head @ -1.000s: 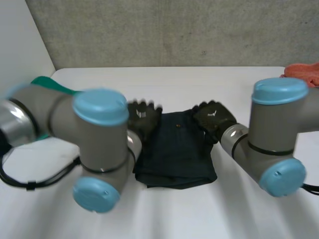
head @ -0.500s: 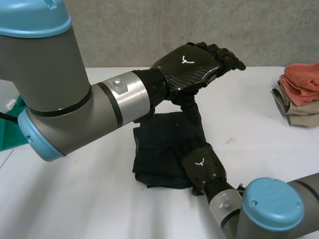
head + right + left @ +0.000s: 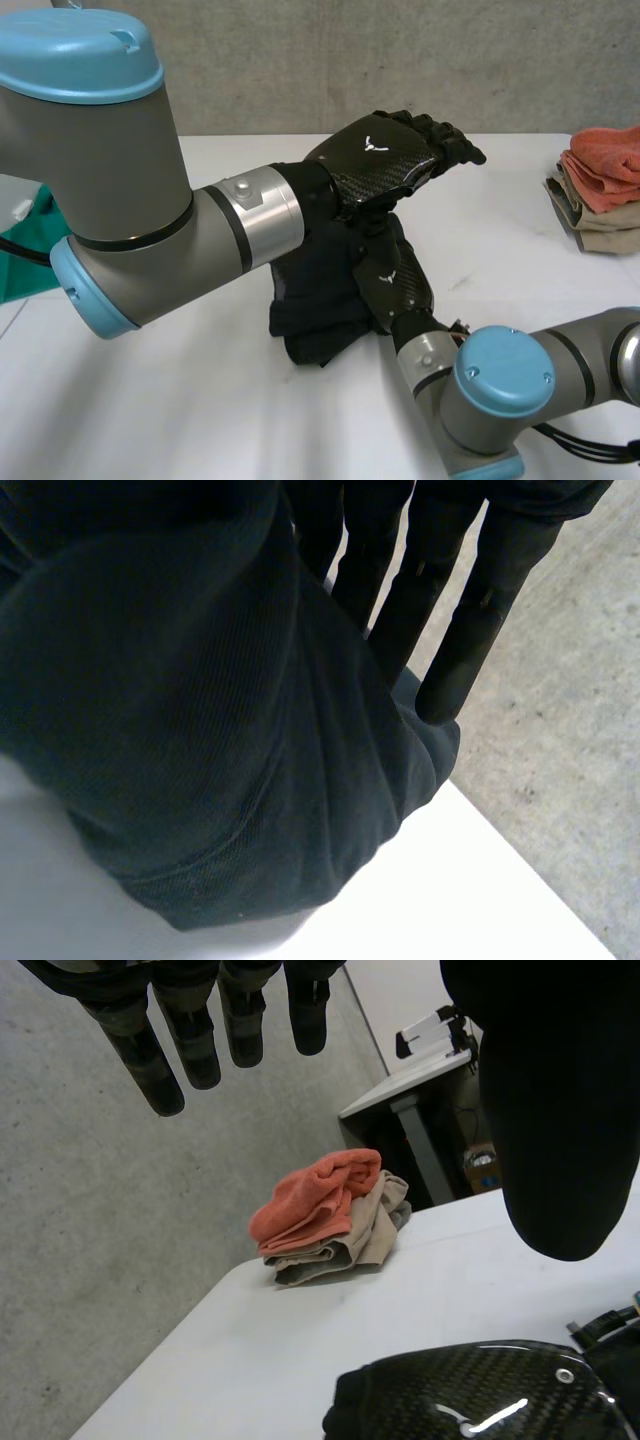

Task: Fold the laundry.

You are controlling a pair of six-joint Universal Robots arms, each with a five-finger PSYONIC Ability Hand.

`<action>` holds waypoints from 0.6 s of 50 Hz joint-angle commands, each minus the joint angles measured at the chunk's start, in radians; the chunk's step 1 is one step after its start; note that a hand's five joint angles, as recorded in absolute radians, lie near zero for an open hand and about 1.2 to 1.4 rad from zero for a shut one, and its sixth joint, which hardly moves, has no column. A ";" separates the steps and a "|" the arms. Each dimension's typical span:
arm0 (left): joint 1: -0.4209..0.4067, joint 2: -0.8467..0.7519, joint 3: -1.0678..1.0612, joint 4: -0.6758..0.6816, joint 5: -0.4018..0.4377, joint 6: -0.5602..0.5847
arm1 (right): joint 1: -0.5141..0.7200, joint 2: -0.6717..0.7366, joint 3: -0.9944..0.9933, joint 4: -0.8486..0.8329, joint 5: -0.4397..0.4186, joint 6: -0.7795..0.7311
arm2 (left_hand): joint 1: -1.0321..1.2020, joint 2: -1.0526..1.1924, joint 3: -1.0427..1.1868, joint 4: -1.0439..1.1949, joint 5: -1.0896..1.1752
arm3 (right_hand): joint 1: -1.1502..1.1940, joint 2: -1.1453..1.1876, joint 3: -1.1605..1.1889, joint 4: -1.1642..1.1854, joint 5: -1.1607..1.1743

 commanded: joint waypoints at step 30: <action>0.034 0.094 0.048 0.101 -0.103 -0.129 | -0.894 0.055 -0.715 -0.024 -0.422 0.528 | 0.010 -0.010 -0.010 -0.005 -0.022 | 0.465 0.285 0.270 0.244 0.409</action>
